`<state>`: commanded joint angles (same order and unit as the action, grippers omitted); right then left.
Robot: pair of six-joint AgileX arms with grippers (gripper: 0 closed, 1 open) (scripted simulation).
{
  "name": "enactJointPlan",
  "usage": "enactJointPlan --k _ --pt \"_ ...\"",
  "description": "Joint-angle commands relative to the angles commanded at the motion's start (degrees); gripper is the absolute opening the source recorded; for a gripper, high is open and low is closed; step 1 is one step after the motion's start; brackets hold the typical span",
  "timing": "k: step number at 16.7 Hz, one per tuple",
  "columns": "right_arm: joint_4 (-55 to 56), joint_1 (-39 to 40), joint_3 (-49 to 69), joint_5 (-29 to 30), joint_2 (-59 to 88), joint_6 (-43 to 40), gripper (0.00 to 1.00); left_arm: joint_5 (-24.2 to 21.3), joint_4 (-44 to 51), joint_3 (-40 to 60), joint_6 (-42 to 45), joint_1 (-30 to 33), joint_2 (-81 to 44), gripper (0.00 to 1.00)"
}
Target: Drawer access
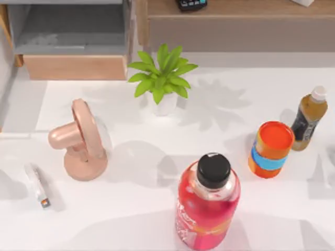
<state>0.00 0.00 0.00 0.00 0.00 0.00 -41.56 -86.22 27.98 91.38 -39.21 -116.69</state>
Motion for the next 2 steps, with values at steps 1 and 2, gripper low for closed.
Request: enactJointPlan --k 1,2 --pt "0.0 0.0 0.0 0.0 0.0 0.0 1.00 0.0 0.0 0.0 0.0 0.0 0.0 1.00" --pt "0.0 0.0 0.0 0.0 0.0 0.0 1.00 0.0 0.0 0.0 0.0 0.0 0.0 1.00"
